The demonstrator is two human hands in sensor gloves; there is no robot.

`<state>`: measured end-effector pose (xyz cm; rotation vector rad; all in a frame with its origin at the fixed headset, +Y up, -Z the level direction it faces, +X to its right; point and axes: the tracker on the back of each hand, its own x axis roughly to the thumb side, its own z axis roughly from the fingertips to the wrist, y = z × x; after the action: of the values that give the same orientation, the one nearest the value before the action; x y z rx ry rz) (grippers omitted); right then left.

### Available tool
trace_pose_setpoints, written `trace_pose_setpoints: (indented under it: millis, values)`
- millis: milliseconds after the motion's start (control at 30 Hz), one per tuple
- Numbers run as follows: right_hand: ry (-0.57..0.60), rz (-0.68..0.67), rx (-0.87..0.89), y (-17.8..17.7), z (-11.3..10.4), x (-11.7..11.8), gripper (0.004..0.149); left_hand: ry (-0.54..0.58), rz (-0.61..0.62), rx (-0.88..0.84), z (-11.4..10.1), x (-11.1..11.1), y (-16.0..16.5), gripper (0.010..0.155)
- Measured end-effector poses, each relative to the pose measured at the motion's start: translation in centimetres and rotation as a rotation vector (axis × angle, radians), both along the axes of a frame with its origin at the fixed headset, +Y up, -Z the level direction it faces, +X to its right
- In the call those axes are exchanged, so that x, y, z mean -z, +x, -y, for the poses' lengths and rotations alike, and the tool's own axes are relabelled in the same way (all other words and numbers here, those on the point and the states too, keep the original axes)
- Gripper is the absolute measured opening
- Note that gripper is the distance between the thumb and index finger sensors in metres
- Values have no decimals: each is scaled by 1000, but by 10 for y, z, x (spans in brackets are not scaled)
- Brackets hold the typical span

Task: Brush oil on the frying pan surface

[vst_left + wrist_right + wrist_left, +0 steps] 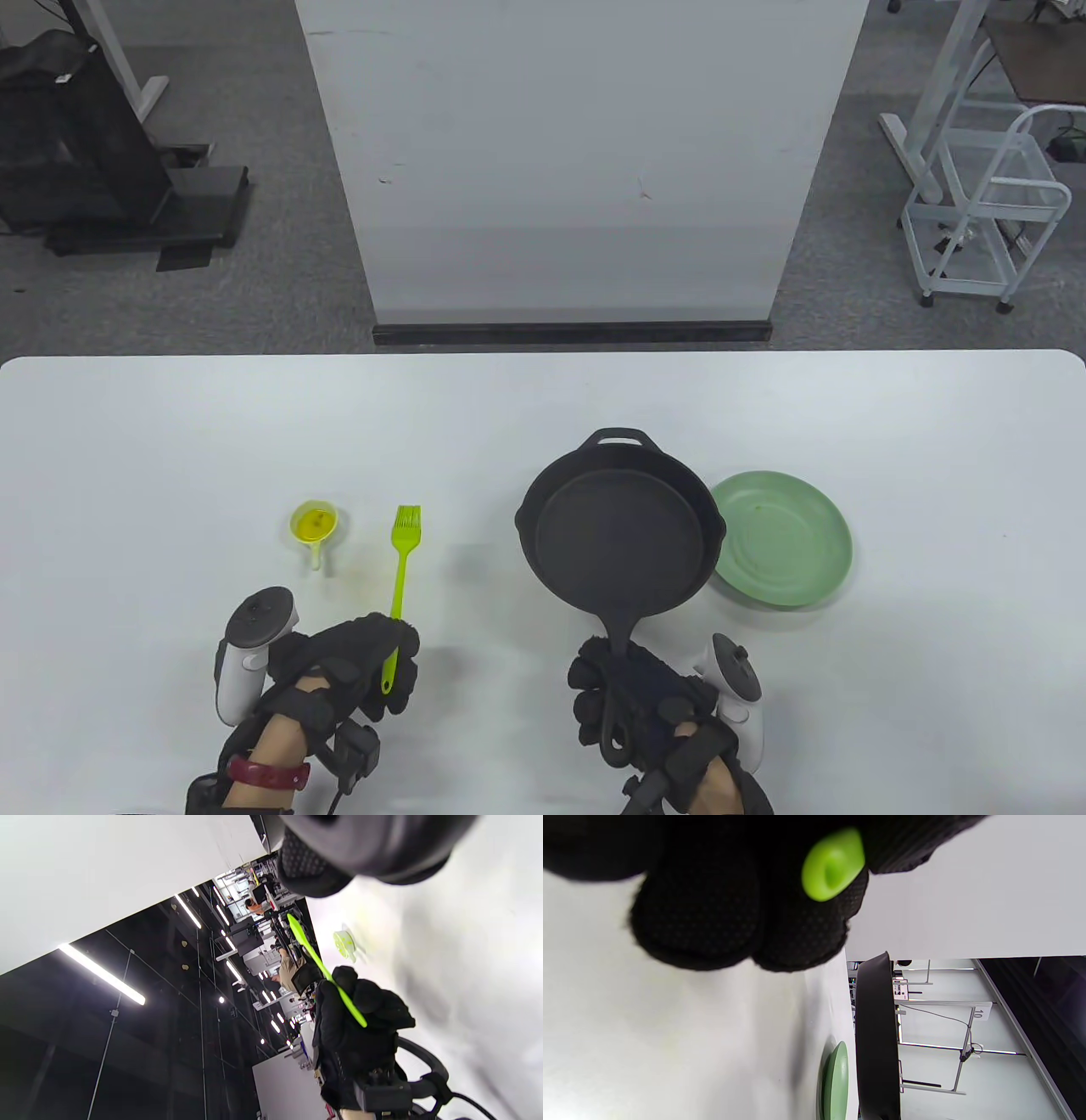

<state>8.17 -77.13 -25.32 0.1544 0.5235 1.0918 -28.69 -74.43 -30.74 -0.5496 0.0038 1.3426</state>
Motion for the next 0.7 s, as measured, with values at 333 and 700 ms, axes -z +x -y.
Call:
trace_pose_setpoints:
  millis: [333, 700]
  values:
    - [2, -5, 15, 1, 5, -5, 57, 120, -71, 213, -36, 5, -14, 46]
    - [30, -6, 24, 3, 3, -10, 57, 496, -237, 1236, -112, 20, -43, 46]
